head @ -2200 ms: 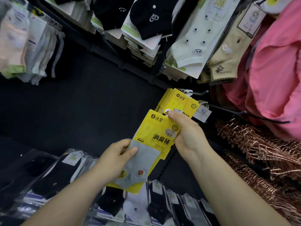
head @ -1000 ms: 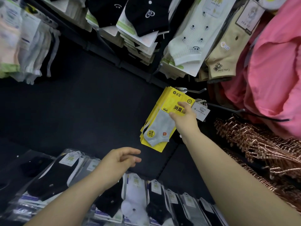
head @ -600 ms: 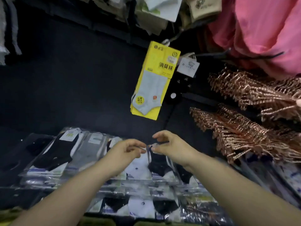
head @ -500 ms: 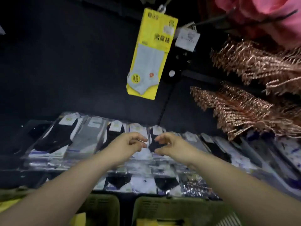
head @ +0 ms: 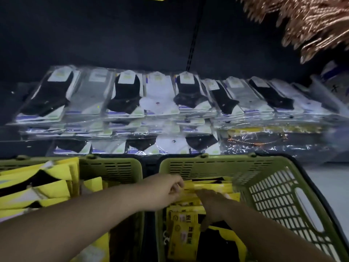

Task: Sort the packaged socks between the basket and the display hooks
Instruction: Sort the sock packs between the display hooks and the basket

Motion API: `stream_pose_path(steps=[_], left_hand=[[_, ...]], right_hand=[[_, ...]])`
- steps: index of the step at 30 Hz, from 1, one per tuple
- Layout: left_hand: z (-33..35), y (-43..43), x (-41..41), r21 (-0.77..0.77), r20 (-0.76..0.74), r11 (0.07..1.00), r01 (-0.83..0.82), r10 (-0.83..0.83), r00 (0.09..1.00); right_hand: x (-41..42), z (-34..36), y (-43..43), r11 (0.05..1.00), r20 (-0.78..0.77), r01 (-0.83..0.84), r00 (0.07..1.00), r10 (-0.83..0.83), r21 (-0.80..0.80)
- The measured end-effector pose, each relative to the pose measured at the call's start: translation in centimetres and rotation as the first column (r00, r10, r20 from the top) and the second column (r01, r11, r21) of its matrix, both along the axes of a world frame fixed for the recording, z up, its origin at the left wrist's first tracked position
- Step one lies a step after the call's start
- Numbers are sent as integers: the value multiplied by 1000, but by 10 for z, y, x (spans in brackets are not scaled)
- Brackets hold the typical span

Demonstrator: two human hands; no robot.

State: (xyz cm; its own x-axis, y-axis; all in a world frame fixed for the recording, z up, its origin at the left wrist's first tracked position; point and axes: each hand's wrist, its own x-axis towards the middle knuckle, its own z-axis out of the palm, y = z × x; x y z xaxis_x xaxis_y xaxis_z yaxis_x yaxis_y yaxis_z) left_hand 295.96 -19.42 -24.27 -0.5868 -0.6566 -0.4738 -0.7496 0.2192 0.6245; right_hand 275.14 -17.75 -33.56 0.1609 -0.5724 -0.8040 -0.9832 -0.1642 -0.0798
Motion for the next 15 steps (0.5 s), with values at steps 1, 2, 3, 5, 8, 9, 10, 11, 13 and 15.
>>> stream_pose_path(steps=[1,2,3,5,8,9,10,11,13,15], left_hand=[[-2,2,1,-10,34,999,41,-41,999],[-3,2,1,-25,66,996,83,-81,995],[-4,3,1,-39,94,992,122,-118,989],[-5,2,1,-64,129,981,182,-173,976],[-6,1,3,-102,162,964,245,-227,960],[-6,0,4,-104,164,960,258,-239,957],[-7,0,5,-99,163,958,268,-250,954],[-7,0,5,-91,161,956,278,-261,952],[-8,-1,6,-85,159,953,291,-275,948],[-11,-1,7,-84,154,951,297,-282,947]], right_hand=[[0,-9,6,1000,-30,-18,999,19,25],[1,-16,11,999,-57,-46,997,47,28],[2,-20,16,997,-77,-80,994,81,10],[6,-26,27,983,-106,-178,979,173,-40],[13,-38,42,940,-162,-324,938,306,-104],[15,-41,45,928,-183,-349,929,323,-133],[17,-42,47,919,-196,-359,925,327,-164],[18,-42,46,911,-197,-364,924,328,-193],[17,-38,44,917,-162,-338,938,308,-214],[16,-33,42,953,-90,-252,967,240,-167]])
